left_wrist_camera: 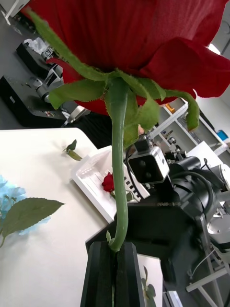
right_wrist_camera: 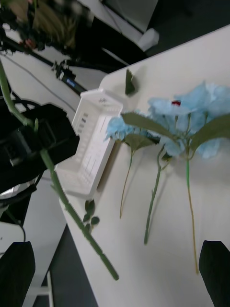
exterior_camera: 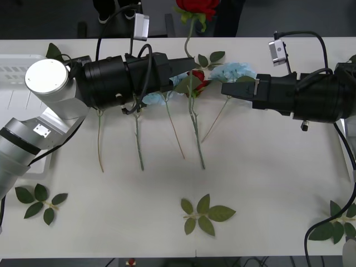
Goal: Place the red flowers into the right box and the blue flowers into the left box. If a person shows an open palm, hand one flower to the person first, then continue sorting.
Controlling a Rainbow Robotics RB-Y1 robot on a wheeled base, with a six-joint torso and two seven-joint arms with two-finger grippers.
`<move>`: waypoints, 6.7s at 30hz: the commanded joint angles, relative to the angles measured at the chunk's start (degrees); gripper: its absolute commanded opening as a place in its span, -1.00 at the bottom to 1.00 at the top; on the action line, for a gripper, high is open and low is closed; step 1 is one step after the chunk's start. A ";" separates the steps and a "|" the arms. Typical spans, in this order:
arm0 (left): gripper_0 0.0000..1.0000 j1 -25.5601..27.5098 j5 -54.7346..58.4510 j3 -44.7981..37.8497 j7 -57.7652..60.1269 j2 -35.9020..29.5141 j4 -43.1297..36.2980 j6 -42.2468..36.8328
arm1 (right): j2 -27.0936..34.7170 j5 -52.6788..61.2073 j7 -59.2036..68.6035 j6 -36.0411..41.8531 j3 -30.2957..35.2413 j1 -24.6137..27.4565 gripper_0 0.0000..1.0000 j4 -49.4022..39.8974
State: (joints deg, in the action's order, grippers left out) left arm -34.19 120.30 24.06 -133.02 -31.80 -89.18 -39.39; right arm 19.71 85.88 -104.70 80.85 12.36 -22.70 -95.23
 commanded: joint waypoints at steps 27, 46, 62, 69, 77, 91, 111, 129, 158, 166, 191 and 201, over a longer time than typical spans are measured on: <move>-0.96 -0.44 0.72 3.80 -5.59 1.92 -0.91 6.08 | -0.11 5.70 -10.18 -8.34 -14.47 -3.06 0.13 5.93; 1.00 -0.44 3.27 3.80 -5.76 1.30 -0.91 6.08 | -0.11 5.97 -10.35 -8.60 -13.50 -3.23 -1.00 5.93; 1.00 -0.44 5.82 3.80 -4.80 -1.77 -0.73 6.70 | 4.11 -9.50 -5.78 7.48 11.37 -4.11 -1.00 4.44; 1.00 -1.23 6.52 4.68 6.28 -13.90 -0.73 7.22 | 13.60 -25.41 3.18 13.20 13.13 -4.11 -1.00 2.15; 1.00 -6.15 2.13 13.74 23.94 -28.84 -0.82 7.22 | 24.32 -40.18 2.48 16.10 12.51 -0.77 -1.00 6.28; 1.00 -9.14 -36.45 9.69 71.14 -32.98 -2.58 -22.04 | 28.63 -53.97 -1.92 10.38 17.96 13.03 -1.00 9.97; 1.00 -9.32 -72.93 7.06 92.15 -14.17 -2.31 -45.16 | 23.97 -61.71 -2.00 4.76 16.29 8.55 -0.34 17.71; 1.00 -13.80 -75.65 12.07 90.65 -8.98 11.84 -35.93 | 23.97 -48.17 1.69 22.16 21.21 -2.88 0.83 12.61; 1.00 -10.28 -79.78 14.88 88.46 -8.98 17.11 -28.11 | -4.06 -62.15 44.58 -5.79 -15.61 -6.48 0.83 3.56; 1.00 -9.32 -80.31 14.97 87.93 -8.01 17.11 -27.93 | -5.91 -69.62 53.02 -8.25 -24.58 -10.09 0.83 6.98; -0.47 -7.47 -85.41 14.97 87.93 -5.20 17.11 -26.00 | -6.44 -77.88 58.38 -28.03 -30.91 -19.49 -0.08 31.86; -1.00 -7.47 -85.94 14.97 87.05 -5.20 17.11 -25.82 | -6.44 -78.06 58.29 -28.03 -31.08 -19.49 -1.00 31.51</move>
State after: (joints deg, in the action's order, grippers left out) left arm -41.73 34.83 38.59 -44.17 -36.74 -71.70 -65.62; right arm 14.09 8.11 -48.19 53.06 -18.25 -40.86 -62.51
